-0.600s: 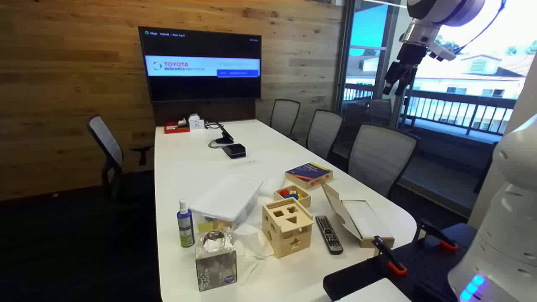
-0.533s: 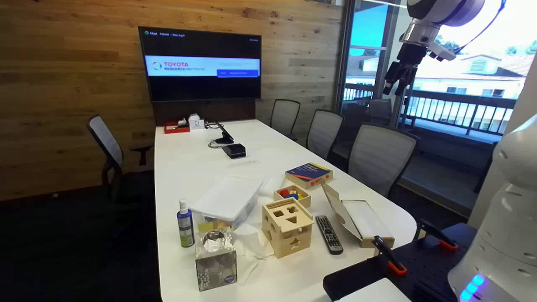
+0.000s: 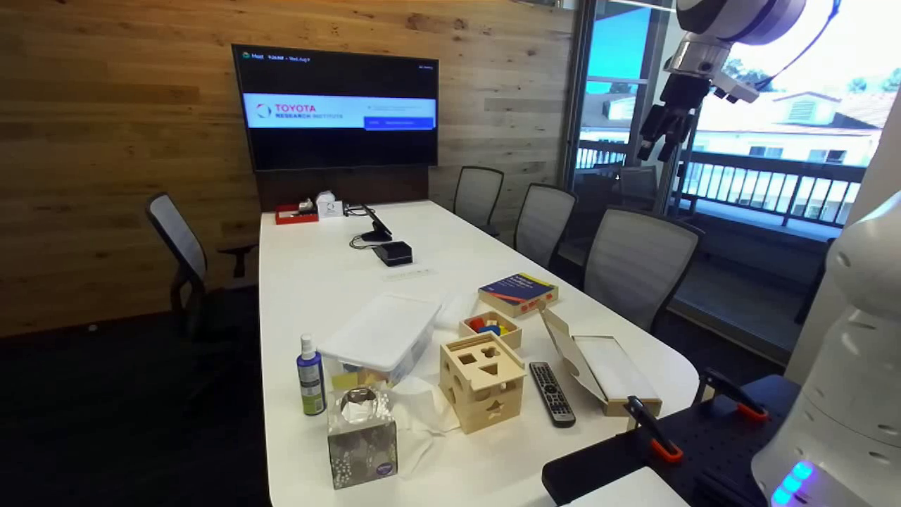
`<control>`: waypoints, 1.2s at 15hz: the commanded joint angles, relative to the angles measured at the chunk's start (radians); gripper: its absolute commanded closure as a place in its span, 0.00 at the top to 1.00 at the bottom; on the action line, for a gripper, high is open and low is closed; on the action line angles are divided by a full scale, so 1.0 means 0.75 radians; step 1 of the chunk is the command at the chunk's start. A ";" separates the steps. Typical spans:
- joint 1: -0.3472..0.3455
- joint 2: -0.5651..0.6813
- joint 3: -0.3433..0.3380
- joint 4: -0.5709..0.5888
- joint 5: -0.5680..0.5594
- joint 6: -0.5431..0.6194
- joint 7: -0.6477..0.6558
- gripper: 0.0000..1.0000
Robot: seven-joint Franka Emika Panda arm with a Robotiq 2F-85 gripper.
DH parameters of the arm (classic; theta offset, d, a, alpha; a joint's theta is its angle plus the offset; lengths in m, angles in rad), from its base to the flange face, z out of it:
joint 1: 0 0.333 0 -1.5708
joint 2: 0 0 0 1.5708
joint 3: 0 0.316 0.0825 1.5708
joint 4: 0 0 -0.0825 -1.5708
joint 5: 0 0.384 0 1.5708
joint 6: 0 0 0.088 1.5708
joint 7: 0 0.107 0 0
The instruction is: Slide the lid to the left to open the box
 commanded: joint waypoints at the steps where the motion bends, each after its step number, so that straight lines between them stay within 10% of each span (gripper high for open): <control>1: 0.000 0.039 0.140 -0.005 0.000 0.015 0.157 1.00; 11: 0.162 0.414 0.634 0.069 -0.082 0.246 0.843 1.00; 18: 0.247 0.728 0.701 0.074 -0.251 0.570 1.102 1.00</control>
